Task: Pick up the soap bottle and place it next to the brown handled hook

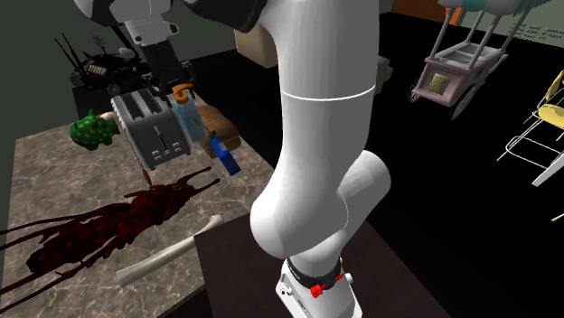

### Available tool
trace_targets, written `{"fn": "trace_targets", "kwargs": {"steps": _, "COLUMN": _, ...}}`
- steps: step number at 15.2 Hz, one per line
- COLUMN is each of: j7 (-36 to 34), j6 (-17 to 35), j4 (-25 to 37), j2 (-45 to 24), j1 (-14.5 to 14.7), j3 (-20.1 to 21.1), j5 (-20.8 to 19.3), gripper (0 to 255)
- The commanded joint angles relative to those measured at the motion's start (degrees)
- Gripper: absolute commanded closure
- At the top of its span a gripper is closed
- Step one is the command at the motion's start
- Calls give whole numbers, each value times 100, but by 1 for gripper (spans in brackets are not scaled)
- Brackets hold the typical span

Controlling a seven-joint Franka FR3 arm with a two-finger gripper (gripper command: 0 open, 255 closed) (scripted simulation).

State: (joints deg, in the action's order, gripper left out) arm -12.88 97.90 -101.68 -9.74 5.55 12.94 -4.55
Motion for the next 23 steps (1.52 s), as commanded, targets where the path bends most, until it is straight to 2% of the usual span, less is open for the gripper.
{"fn": "trace_targets", "kwargs": {"steps": 1, "j7": -173, "j6": 32, "j4": 371, "j2": -422, "j1": 105, "j3": 50, "j5": -70, "gripper": 255}}
{"fn": "trace_targets", "kwargs": {"steps": 7, "j7": -614, "j6": -258, "j4": 1989, "j2": -1803, "j1": 529, "j3": 122, "j5": -305, "gripper": 255}}
{"fn": "trace_targets", "kwargs": {"steps": 11, "j7": -811, "j6": -683, "j4": 3497, "j2": -2904, "j1": 895, "j3": 103, "j5": -464, "gripper": 255}}
{"fn": "trace_targets", "kwargs": {"steps": 23, "j7": -862, "j6": 113, "j4": 2888, "j2": -3099, "j1": 864, "j3": 67, "j5": -509, "gripper": 255}}
